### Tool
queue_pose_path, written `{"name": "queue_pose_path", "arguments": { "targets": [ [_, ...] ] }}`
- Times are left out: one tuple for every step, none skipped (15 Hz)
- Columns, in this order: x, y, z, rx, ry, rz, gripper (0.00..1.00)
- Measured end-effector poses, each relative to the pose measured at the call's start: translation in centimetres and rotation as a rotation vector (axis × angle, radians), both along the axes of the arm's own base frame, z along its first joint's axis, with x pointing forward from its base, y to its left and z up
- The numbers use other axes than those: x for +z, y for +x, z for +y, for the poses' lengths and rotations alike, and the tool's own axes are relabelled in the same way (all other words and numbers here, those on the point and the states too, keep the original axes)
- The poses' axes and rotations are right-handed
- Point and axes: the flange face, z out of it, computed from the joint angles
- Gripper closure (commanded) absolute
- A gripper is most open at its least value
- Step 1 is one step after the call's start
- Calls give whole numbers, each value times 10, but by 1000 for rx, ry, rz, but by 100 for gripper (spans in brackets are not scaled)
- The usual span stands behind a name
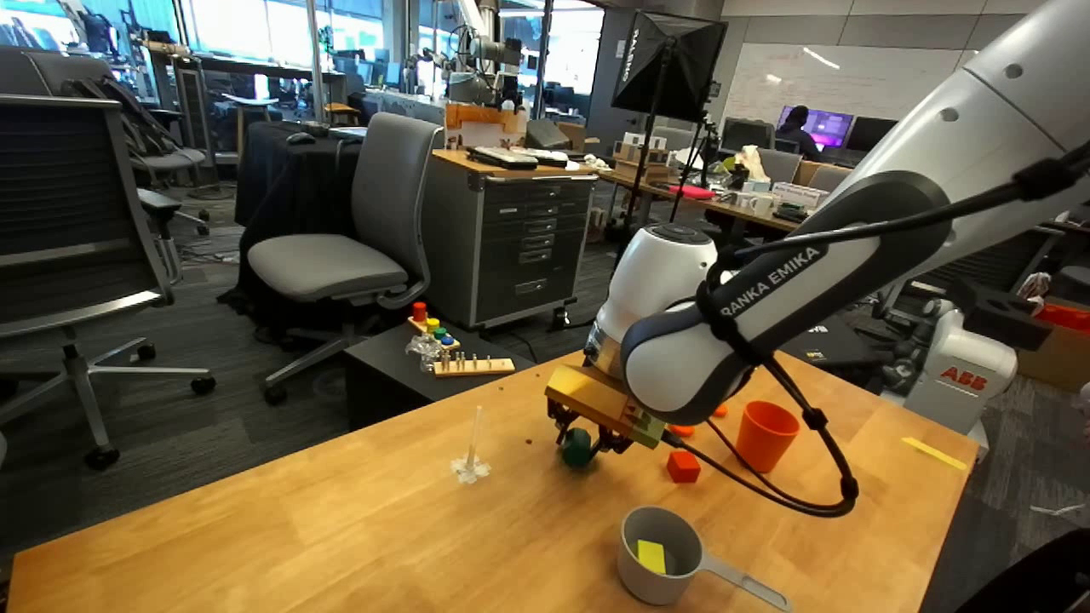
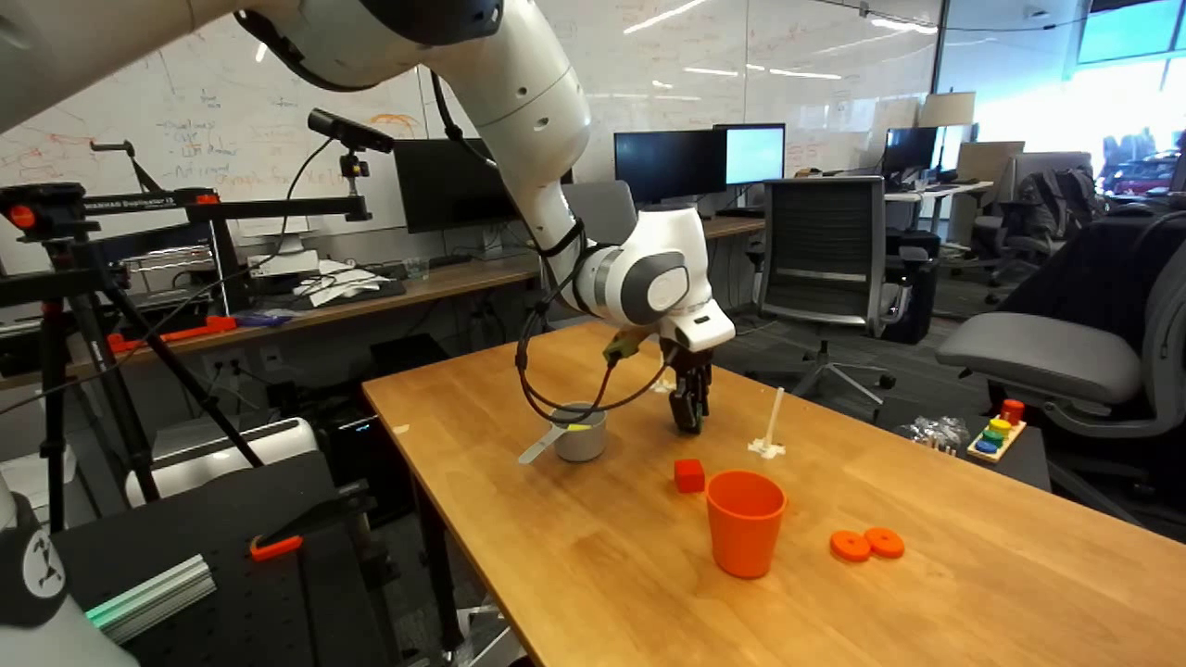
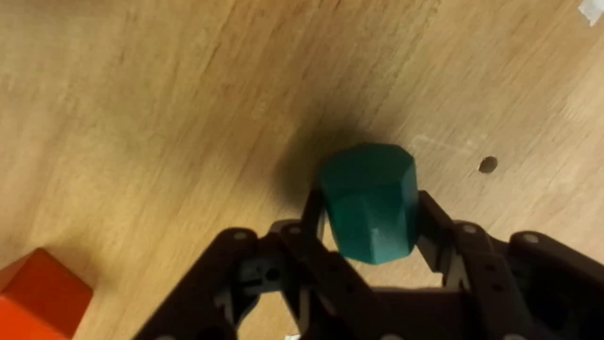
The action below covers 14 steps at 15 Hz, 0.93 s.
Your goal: Get the yellow, green and orange blocks from the table and put them in the gray pot
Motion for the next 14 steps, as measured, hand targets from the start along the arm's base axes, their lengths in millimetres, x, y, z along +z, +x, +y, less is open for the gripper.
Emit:
{"name": "queue_pose_path", "arguments": {
  "targets": [
    [2,1,-2,-9,7,-1,81],
    [5,2,-4,-16,14,-5,82],
    [9,4,-7,-22,18,-12,82],
    [14,6,-10,-27,20,-22,82],
    [21,8,-12,-30,23,-33,82],
    [29,9,-14,-30,27,-45,82],
    [37,10,-15,-29,30,-56,82],
    [45,10,-15,-27,33,-68,82],
    [54,9,-13,-23,37,-78,82],
    [64,8,-11,-16,43,-87,82],
    [73,6,-7,-5,51,-95,82],
    [83,2,-1,11,59,-99,82],
    [92,-3,5,30,67,-100,82],
    [100,-10,13,53,75,-98,82]
  ]
}}
